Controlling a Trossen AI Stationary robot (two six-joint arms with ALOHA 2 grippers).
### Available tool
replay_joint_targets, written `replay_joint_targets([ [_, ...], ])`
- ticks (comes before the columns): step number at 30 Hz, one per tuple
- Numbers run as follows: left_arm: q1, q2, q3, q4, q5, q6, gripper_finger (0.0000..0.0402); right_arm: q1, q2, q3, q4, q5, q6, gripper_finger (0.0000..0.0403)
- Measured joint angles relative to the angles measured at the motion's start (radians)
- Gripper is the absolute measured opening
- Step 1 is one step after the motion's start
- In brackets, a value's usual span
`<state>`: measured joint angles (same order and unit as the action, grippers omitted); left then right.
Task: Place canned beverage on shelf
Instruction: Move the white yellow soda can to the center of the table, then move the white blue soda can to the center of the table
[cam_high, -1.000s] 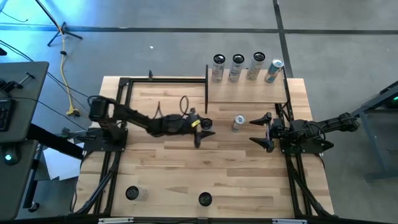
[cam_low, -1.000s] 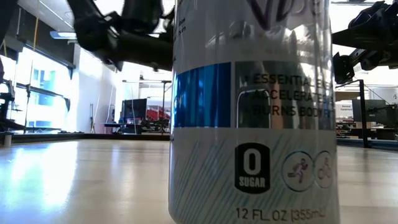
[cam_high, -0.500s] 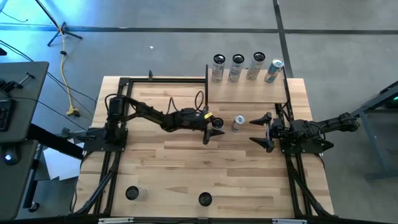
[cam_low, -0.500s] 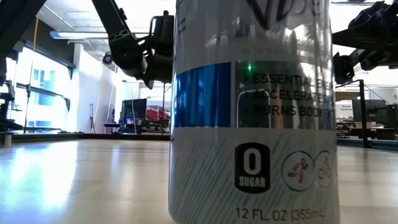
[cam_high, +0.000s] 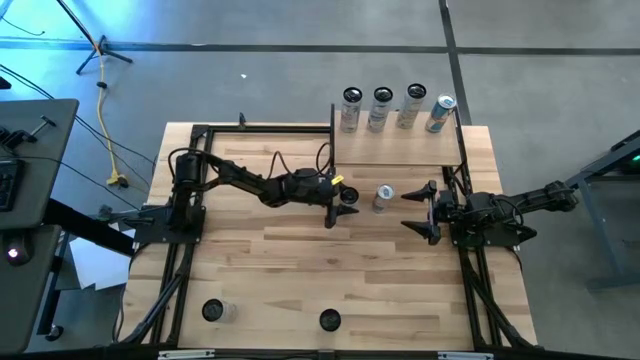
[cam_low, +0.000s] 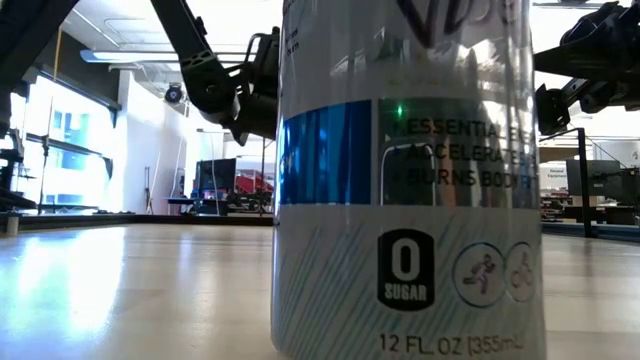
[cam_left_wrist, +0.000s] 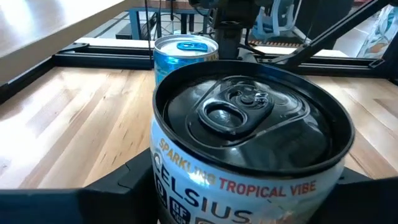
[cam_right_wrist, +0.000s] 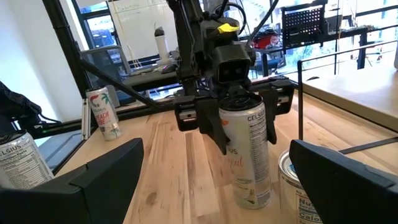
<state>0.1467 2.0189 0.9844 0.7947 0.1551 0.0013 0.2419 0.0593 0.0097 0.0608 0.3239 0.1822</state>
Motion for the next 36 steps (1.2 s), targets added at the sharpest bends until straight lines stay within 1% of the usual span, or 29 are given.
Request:
replay_joint_targets([
  [7,0.000,0.000,0.000,-0.003,-0.002,-0.029,0.0232,0.000,0.000,0.000,0.000,0.000,0.000,0.0389],
  [10,-0.001,0.000,0.000,-0.003,-0.014,-0.034,0.0242,0.000,0.000,0.000,0.000,0.000,0.000,0.0389],
  [13,0.003,0.000,0.000,-0.002,-0.014,-0.045,0.0271,0.000,0.000,0.000,0.000,0.001,0.000,0.0389],
  [19,0.006,0.000,0.000,0.010,-0.016,-0.045,0.0344,0.000,0.000,0.000,0.000,0.001,0.000,0.0389],
  [23,0.006,-0.025,-0.010,-0.014,-0.016,-0.052,0.0378,0.000,0.000,0.000,0.000,0.001,0.000,0.0389],
  [26,0.006,-0.092,-0.057,-0.039,-0.035,-0.035,0.0393,0.000,0.000,0.000,0.000,0.001,0.000,0.0389],
  [30,0.008,-0.267,-0.156,-0.129,-0.107,0.008,0.0399,0.000,0.000,0.000,0.000,0.003,0.000,0.0389],
  [33,-0.012,-0.435,-0.235,-0.270,-0.181,-0.062,0.0400,0.000,0.000,0.000,0.000,0.006,0.000,0.0389],
  [36,-0.084,-0.581,-0.304,-0.441,-0.229,-0.195,0.0400,0.000,0.000,0.000,0.000,0.005,0.000,0.0389],
])
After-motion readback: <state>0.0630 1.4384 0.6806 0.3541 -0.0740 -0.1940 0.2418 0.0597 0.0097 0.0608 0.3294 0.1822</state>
